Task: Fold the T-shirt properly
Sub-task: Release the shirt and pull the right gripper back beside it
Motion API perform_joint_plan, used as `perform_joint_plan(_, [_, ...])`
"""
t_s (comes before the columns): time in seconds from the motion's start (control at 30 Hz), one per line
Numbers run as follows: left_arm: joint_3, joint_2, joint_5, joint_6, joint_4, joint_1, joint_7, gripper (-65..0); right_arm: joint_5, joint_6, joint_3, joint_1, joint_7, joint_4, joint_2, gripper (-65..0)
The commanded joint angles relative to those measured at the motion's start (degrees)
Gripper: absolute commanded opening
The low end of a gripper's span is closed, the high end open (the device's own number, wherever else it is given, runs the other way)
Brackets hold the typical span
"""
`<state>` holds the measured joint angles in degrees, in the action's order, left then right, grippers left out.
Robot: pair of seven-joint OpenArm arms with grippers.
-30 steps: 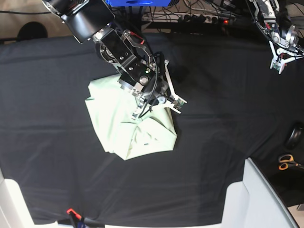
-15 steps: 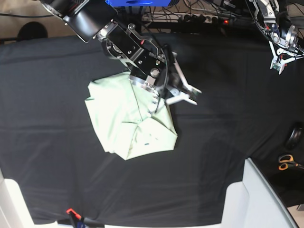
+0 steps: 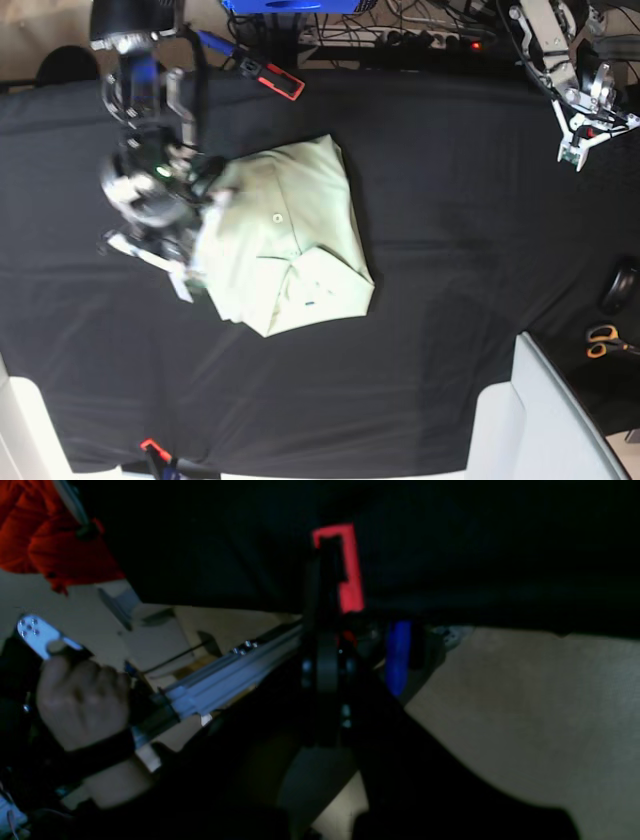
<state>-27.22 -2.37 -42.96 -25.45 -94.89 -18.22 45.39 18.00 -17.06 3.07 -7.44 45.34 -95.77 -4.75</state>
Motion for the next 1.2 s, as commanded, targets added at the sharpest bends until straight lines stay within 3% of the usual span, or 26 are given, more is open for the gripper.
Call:
perform_joint_plan(0.0, [-0.07,-0.13,-0.60,0.79,-0.89,0.68,0.02,-65.0,-0.99,-1.62,-1.62,-1.04,-3.10,-1.07,-1.00,-64.7])
perform_joint_plan(0.1, [-0.07,1.01,-0.60,0.79,-0.98,2.00,-0.07,-65.0,-8.28,-4.17,-6.81,-4.47,-6.79,-1.51,-0.92,-64.4])
perform_joint_plan(0.2, [0.54,1.10,-0.34,0.79,-0.80,2.35,-0.16,-65.0,-17.25,-4.44,-10.41,-5.17,-4.24,-0.98,-0.48,-64.3])
perform_joint_plan(0.4, [4.67,1.45,2.74,0.79,-0.89,1.73,-2.35,-65.0,-29.21,-4.52,-14.90,-7.90,-0.11,-1.86,-0.39,-62.2])
perform_joint_plan(0.5, [4.67,2.24,2.74,0.79,-0.89,1.73,-2.44,-65.0,-33.43,-4.52,-15.95,-9.13,-0.11,-1.77,-0.39,-52.1])
perform_joint_plan(0.67, [4.59,2.24,2.74,0.79,-0.80,1.82,-4.20,-65.0,-41.08,-4.52,-15.77,-11.68,0.68,-1.33,0.23,-28.1])
perform_joint_plan(0.73, [4.59,2.24,2.74,0.79,-0.80,1.82,-4.81,-65.0,-44.77,-4.52,-15.86,-12.47,0.68,-0.45,0.40,-23.4])
perform_joint_plan(0.93, [4.94,2.42,2.74,0.79,-0.71,2.35,-4.81,-65.0,-51.71,-4.52,-15.86,-10.71,0.59,7.28,2.07,-22.2])
perform_joint_plan(1.17, [5.82,2.68,2.74,0.79,-0.80,2.26,-4.81,-65.0,-59.54,-4.52,-15.86,-6.49,0.24,17.22,6.20,-22.2])
